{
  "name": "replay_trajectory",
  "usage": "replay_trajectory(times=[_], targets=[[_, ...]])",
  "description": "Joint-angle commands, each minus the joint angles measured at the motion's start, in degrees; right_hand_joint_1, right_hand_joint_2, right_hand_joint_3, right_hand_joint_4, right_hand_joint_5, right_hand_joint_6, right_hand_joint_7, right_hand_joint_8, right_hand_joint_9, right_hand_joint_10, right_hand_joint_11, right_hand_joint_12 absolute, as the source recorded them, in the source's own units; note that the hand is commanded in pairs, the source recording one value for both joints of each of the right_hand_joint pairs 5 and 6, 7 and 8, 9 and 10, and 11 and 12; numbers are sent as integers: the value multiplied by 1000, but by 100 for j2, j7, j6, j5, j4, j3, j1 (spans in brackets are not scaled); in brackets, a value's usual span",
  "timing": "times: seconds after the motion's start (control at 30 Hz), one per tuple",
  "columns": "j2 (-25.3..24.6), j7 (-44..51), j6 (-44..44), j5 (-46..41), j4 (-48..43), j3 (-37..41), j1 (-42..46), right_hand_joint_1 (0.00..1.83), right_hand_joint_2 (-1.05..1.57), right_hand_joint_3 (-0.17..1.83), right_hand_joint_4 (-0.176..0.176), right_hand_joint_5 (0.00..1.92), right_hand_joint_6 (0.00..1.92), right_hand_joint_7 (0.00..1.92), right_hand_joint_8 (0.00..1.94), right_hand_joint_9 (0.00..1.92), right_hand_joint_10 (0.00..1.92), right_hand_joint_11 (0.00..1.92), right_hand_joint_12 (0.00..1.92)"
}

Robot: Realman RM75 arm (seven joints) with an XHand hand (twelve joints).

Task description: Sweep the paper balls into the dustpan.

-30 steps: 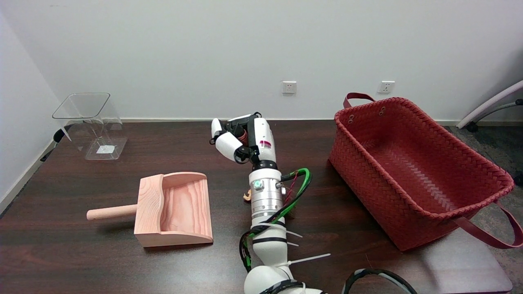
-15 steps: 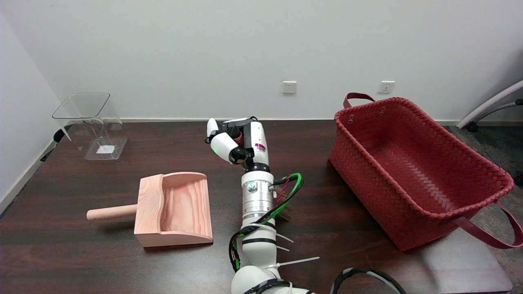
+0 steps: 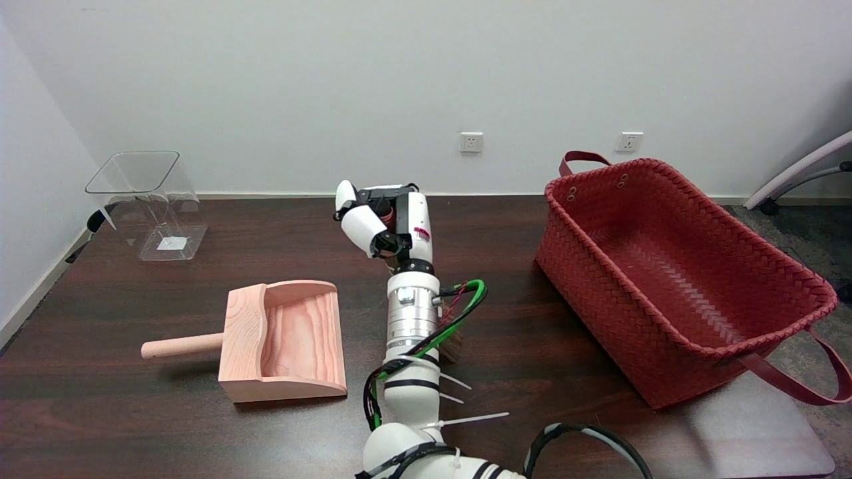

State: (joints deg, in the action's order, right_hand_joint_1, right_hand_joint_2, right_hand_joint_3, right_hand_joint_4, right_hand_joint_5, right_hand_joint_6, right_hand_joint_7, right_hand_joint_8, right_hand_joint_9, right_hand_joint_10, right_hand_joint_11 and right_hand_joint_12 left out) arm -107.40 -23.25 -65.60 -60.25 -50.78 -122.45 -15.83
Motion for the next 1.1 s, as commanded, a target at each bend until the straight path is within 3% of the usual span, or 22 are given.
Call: replay_trajectory(times=[0.03, 0.7, 1.1], targets=[[-216, -425, -313, -237, 67, -4, -141, 828, 1571, 935, 0, 1920, 1920, 1920, 1920, 1920, 1920, 1920, 1920], [-448, -1046, -309, -553, -198, -44, -200, 785, 1571, 820, 0, 1920, 1920, 1920, 1920, 1920, 1920, 1920, 1920], [-370, -920, -260, -481, -401, -36, -196, 720, 1571, 743, 0, 1920, 1920, 1920, 1920, 1920, 1920, 1920, 1920]])
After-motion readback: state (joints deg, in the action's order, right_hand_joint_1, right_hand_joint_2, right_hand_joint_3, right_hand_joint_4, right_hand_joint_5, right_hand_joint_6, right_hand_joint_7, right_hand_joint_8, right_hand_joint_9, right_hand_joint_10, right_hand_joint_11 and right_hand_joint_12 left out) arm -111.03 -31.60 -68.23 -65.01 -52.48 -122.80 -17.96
